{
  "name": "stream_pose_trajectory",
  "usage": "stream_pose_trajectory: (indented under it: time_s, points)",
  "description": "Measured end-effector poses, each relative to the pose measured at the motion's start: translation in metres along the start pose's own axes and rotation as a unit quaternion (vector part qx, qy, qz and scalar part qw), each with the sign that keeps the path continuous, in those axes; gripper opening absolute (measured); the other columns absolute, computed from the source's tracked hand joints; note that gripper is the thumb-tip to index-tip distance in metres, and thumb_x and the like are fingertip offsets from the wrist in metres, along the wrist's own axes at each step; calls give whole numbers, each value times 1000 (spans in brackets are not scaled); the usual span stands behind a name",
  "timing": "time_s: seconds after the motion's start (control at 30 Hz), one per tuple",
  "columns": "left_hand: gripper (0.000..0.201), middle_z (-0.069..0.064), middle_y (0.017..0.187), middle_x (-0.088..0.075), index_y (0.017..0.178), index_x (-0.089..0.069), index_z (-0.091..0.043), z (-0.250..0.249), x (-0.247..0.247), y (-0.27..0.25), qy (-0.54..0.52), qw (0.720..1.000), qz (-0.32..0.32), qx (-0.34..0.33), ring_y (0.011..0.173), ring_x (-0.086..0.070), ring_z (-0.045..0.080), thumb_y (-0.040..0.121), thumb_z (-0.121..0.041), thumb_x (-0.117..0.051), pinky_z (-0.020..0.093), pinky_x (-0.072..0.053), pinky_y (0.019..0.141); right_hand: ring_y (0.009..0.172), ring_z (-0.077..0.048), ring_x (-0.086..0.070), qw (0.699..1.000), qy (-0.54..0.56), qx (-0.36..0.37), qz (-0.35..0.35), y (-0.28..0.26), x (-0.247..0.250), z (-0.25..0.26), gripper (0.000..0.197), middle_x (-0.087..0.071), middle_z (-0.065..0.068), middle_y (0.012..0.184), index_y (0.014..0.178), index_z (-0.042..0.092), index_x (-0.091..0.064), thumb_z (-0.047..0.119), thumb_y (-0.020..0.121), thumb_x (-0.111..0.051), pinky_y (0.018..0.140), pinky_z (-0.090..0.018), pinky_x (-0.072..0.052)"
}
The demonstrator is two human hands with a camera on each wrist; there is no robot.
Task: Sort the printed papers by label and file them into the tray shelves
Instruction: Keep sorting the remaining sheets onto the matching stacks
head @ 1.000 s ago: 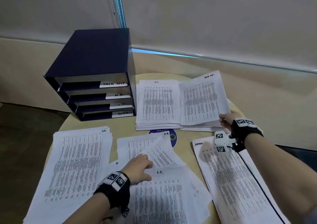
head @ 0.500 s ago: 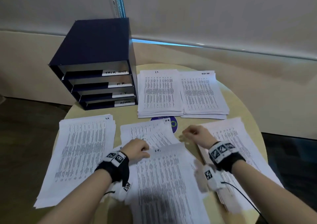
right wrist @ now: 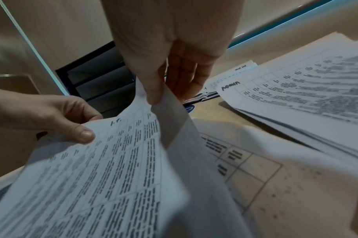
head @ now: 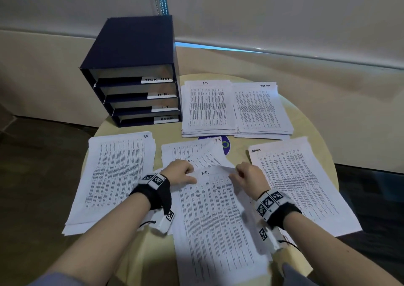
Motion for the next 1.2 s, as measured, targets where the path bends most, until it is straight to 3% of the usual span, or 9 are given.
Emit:
stream_pose_trajectory:
  time_s: [0.17,0.27,0.37,0.43,0.53,0.8,1.0,1.13,1.2]
  points:
    - [60,-4,57,-22,58,-23,-20,2,2,-7,-81,997,-14,-9,53,-20,12,77,-30,-79,28,-13,53,63,-16,-51,999,1,34,-16,-4,3,4,14,-58,-5,75,92,4,-70,14,88,-61,61,-18,-42]
    - [52,-4,55,-29,56,-31,-18,14,0,-10,-155,988,-20,6,53,-28,12,85,-29,-72,27,-22,54,61,-7,-52,1000,5,15,-3,-8,7,1,24,-61,2,74,112,13,-56,12,88,-61,61,-13,-40]
    - [41,-2,58,-36,60,-42,-16,26,1,-11,-178,983,-36,34,56,-34,13,91,-31,-63,28,-27,58,52,-4,-49,1000,-7,15,8,-14,10,-7,14,-55,8,63,94,20,-46,15,90,-59,47,-8,-31]
    - [39,-4,60,-39,60,-43,-18,30,3,-13,-180,982,-43,37,58,-36,13,94,-28,-59,28,-27,60,56,-9,-54,999,-8,31,21,-18,9,-15,18,-58,6,66,79,23,-48,15,89,-61,52,-11,-37]
    - [33,-7,65,-48,64,-48,-21,30,7,-14,-174,984,-30,31,65,-44,10,97,-19,-52,24,-34,62,67,8,-55,998,29,49,29,-25,8,-23,40,-57,19,72,66,35,-44,9,82,-68,63,-8,-44]
    - [7,-7,81,-60,91,-63,-14,27,13,-12,-160,986,-38,37,80,-57,13,91,-10,-57,23,-43,75,81,-11,-51,998,27,54,33,-31,-1,-23,21,-59,5,85,81,21,-57,1,83,-56,70,-20,-38]
    - [31,1,98,-60,93,-51,-17,21,11,-15,-107,994,-35,-1,76,-54,7,84,12,-45,13,-40,63,89,-12,-46,996,22,84,19,-20,-11,-13,18,-51,8,91,79,13,-64,-5,75,-61,76,-23,-34]
    - [5,5,100,-56,96,-58,-18,16,3,-13,-59,998,-12,5,87,-52,21,93,-22,-59,23,-39,68,83,-12,-50,996,37,64,44,-18,-13,-12,36,-61,12,81,71,30,-55,-6,76,-57,70,-23,-34]
    - [24,0,97,-46,103,-60,-15,15,-1,-11,-36,999,11,16,87,-45,16,89,-34,-65,22,-34,66,87,-12,-50,996,42,64,38,-18,-13,-12,40,-54,17,83,69,33,-51,-5,77,-59,72,-20,-34]
Point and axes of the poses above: each hand's wrist, its own y-axis towards the middle knuckle, its own x-axis out of the back of the hand, z = x × y, the point moved 4 cm from there along y, towards the middle knuckle
